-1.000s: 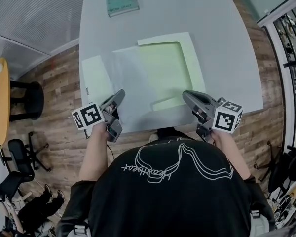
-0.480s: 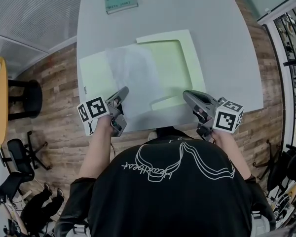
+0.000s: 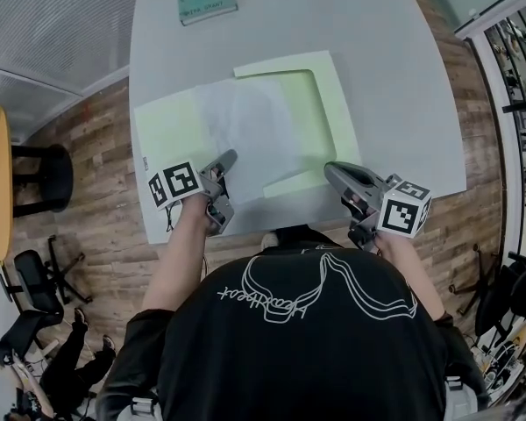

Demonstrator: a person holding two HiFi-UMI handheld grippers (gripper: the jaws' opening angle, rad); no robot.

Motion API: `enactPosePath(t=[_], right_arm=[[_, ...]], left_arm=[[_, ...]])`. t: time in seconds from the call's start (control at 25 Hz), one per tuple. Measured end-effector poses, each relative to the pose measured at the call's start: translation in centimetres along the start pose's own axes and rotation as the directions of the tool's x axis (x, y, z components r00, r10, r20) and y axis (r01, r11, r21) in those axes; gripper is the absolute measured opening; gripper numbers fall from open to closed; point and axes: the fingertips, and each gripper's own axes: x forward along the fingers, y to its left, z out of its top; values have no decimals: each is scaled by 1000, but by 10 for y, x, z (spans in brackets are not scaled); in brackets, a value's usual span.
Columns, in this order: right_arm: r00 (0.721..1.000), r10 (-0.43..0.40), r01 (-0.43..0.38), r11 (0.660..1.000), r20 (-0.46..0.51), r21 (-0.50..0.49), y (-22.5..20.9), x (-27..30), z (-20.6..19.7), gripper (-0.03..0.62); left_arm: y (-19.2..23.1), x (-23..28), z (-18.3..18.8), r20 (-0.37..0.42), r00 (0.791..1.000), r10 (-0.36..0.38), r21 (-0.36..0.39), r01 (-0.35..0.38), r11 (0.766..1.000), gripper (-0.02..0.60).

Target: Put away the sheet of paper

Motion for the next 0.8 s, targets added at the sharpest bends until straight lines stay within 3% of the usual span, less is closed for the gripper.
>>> enactPosePath(t=[0.44,0.8], right_arm=[[1000,3,-3,999,2,36,-14,-11,-5,9],[1000,22,-22,996,-3,82,-18,0,-14,9]], left_arm=[[2,39,-18,-53,997,59,0,-59,998,12],[-11,71,-26,-123,990,65,22,-63,998,12]])
